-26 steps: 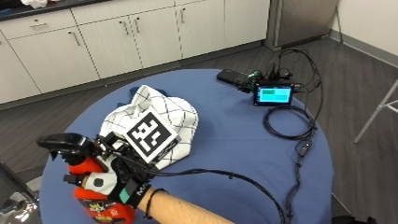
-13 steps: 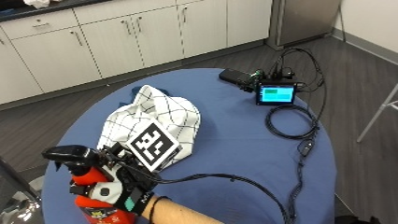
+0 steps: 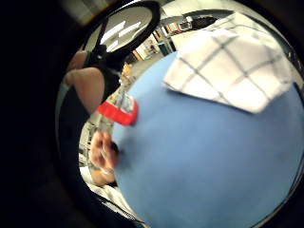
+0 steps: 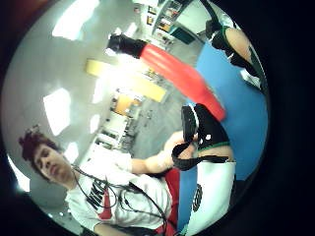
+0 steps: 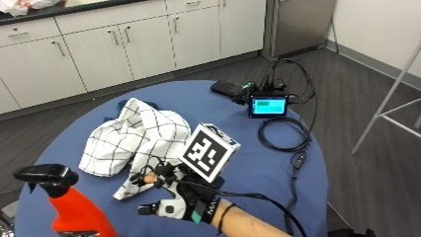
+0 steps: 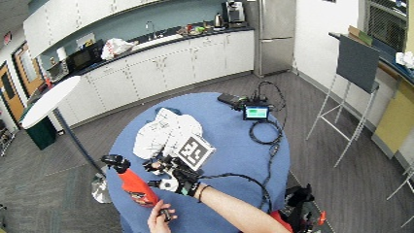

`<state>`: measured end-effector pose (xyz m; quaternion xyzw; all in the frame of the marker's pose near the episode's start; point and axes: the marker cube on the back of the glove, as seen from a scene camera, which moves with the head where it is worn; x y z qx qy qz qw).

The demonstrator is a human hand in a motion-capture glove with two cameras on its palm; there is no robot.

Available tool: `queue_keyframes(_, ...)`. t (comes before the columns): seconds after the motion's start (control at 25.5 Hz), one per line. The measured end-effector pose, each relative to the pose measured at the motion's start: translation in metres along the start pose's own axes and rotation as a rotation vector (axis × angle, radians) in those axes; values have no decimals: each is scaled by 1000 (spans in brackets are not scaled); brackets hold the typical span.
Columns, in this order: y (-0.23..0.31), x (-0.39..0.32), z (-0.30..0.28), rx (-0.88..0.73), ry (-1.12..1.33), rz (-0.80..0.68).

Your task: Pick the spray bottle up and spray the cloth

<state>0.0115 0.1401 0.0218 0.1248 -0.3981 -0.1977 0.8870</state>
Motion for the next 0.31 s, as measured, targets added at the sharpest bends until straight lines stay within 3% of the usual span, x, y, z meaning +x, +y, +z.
queue_keyframes(0.31,80,18,-38,-112,428,125)
